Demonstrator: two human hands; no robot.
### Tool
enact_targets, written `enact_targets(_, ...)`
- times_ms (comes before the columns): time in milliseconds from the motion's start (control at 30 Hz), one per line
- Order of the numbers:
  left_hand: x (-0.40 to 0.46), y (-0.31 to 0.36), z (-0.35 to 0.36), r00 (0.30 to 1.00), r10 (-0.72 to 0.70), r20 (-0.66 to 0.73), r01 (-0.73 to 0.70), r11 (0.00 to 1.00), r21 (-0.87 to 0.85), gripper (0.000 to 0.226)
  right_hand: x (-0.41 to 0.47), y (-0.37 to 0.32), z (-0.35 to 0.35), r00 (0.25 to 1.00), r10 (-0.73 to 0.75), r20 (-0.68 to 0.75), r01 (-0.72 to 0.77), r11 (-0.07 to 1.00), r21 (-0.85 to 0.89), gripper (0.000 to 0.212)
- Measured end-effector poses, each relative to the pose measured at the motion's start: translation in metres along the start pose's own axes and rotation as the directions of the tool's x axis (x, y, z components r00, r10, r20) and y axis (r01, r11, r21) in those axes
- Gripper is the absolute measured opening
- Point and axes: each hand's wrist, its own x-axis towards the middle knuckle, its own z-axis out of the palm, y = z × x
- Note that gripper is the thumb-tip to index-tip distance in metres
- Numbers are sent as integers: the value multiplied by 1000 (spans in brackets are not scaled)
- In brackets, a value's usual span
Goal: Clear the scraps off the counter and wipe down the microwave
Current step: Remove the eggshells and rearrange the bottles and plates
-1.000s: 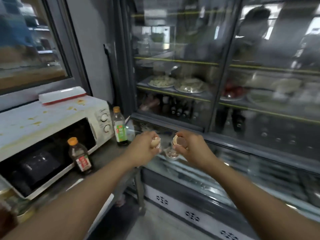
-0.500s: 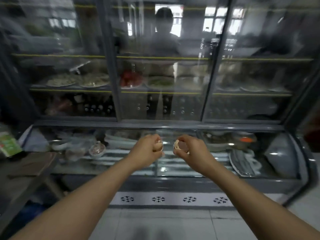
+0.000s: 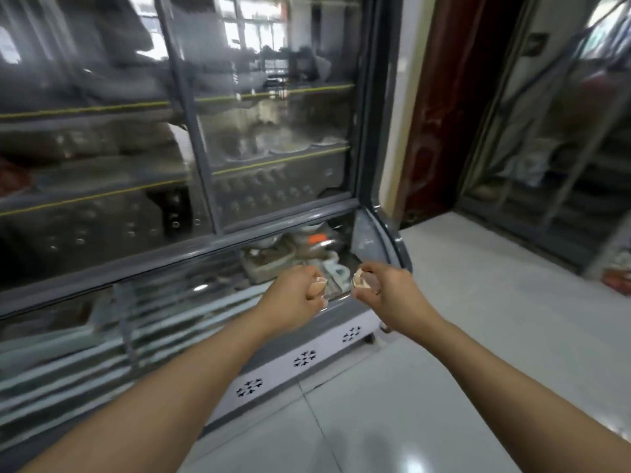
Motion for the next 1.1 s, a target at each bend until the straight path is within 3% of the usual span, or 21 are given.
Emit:
enact_targets(333,162,93,98,967,217,132,-210,976,-64,23,41,149,-90,958,217,-190,-244,961,-133,30)
enact_targets(633,332,172,158,908,358,215,-346,933,-96,24,111,260,-173,882,372,-289,-408,910,-74,27)
enact_targets(867,418,231,212,882,411,230,-396,912,-110,24,144,352,-225,845,430,-319,-475,877,-76,37)
enact_targets(1100,514,293,278,912,367,185,-358,930,-80,24,195,467,-288,876,378,-300,-423,901,-99,39)
